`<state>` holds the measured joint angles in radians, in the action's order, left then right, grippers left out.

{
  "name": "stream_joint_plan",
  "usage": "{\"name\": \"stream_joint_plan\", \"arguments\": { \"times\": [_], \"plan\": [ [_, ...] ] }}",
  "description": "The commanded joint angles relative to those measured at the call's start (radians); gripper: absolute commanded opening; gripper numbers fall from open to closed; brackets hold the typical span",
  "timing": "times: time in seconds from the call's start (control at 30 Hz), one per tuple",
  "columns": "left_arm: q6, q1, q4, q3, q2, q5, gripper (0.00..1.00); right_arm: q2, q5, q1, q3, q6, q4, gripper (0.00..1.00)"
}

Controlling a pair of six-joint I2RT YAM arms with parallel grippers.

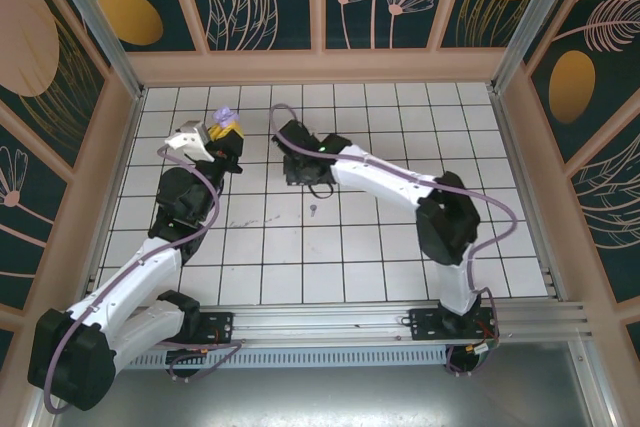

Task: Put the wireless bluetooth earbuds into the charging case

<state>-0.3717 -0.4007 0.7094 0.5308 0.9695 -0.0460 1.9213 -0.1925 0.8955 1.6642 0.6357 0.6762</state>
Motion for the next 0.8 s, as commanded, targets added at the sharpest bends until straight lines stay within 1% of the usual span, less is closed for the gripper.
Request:
{"name": "stream_joint_plan", "arguments": {
  "times": [0.0,0.1,0.23,0.33,0.4,0.53,0.67,0.77],
  "plan": [
    [0.081,0.001,0.121,-0.027,0.018,0.155,0.0,-0.105,-0.045,-0.043,-0.051,-0.037,-0.032,0.2],
    [0.105,0.0,0.195,-0.044,0.058,0.257,0.0,-0.187,-0.056,-0.082,-0.091,-0.05,-0.051,0.2],
    [0.123,-0.001,0.376,-0.091,0.126,0.381,0.0,-0.302,-0.057,-0.12,-0.145,-0.079,-0.09,0.2],
    [0.148,-0.007,0.487,-0.116,0.173,0.438,0.0,-0.381,-0.044,-0.136,-0.183,-0.116,-0.135,0.2],
    [0.18,-0.016,0.517,-0.118,0.198,0.476,0.0,-0.429,-0.027,-0.144,-0.206,-0.139,-0.166,0.2],
    [0.271,-0.047,0.552,-0.115,0.234,0.555,0.0,-0.521,0.05,-0.155,-0.262,-0.208,-0.258,0.21],
    [0.356,-0.095,0.57,-0.109,0.259,0.584,0.0,-0.599,0.164,-0.158,-0.324,-0.289,-0.363,0.21],
    [0.382,-0.119,0.607,-0.103,0.277,0.599,0.0,-0.655,0.26,-0.158,-0.376,-0.339,-0.444,0.22]
  ]
}}
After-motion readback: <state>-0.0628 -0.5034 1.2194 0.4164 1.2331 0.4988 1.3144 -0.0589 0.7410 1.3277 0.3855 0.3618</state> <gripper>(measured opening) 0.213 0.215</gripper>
